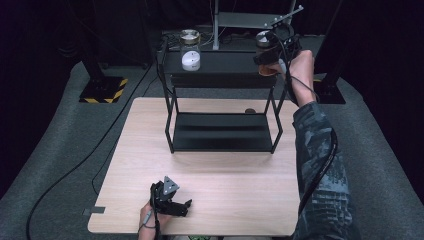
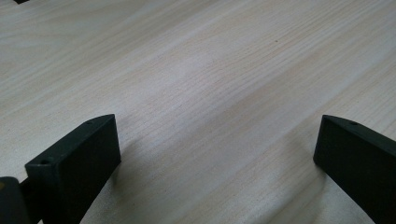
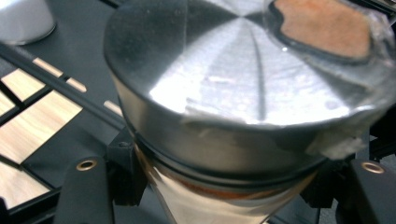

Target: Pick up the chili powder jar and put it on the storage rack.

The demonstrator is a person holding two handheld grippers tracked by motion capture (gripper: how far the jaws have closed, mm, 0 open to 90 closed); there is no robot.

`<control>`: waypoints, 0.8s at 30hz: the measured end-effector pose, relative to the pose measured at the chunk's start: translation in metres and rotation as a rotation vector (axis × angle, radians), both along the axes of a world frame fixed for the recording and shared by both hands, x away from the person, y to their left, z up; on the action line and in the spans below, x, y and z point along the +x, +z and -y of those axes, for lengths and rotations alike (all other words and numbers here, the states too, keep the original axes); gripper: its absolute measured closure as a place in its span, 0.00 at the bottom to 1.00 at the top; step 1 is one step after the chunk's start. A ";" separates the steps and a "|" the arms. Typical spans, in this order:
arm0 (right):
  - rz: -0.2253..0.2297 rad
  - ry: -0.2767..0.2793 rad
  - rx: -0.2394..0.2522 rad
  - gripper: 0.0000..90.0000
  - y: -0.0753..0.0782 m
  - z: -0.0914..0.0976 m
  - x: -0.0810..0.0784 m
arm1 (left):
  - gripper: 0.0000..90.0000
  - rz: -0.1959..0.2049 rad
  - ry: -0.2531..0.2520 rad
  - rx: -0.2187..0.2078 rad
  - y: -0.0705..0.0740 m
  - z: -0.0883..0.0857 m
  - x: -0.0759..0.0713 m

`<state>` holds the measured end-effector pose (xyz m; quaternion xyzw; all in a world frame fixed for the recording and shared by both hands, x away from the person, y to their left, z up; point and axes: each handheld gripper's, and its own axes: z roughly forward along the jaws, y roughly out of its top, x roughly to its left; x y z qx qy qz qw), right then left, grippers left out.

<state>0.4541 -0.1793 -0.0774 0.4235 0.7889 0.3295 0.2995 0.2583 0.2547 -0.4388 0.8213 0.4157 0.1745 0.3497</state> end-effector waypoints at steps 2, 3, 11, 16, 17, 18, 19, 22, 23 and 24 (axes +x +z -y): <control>0.004 -0.007 0.013 0.35 -0.001 0.001 0.003 | 0.00 0.000 0.000 0.000 0.000 0.000 0.000; 0.005 -0.009 0.018 0.35 -0.001 0.002 0.005 | 0.00 0.000 0.000 0.000 0.000 0.000 0.000; 0.026 -0.037 0.064 0.35 -0.011 0.002 0.015 | 0.00 0.000 0.000 0.000 0.000 0.000 0.000; 0.031 -0.055 0.078 0.35 -0.016 0.001 0.021 | 0.00 0.001 0.000 0.000 0.000 0.000 0.000; 0.030 -0.057 0.084 0.35 -0.016 0.001 0.023 | 0.00 0.000 0.000 0.000 0.000 0.000 0.000; 0.027 -0.058 0.092 0.35 -0.017 0.002 0.024 | 0.00 0.001 0.000 0.000 0.000 0.000 0.000; 0.028 -0.060 0.098 0.35 -0.019 0.002 0.025 | 0.00 0.001 0.000 0.000 0.000 0.000 0.000; 0.024 -0.067 0.107 0.35 -0.023 0.003 0.029 | 0.00 0.000 0.000 0.000 0.000 0.000 0.000; 0.022 -0.069 0.113 0.35 -0.024 0.003 0.030 | 0.00 0.001 0.000 0.000 0.000 0.000 0.000; 0.024 -0.073 0.122 0.35 -0.026 0.004 0.030 | 0.00 0.000 0.000 0.000 0.000 0.000 0.000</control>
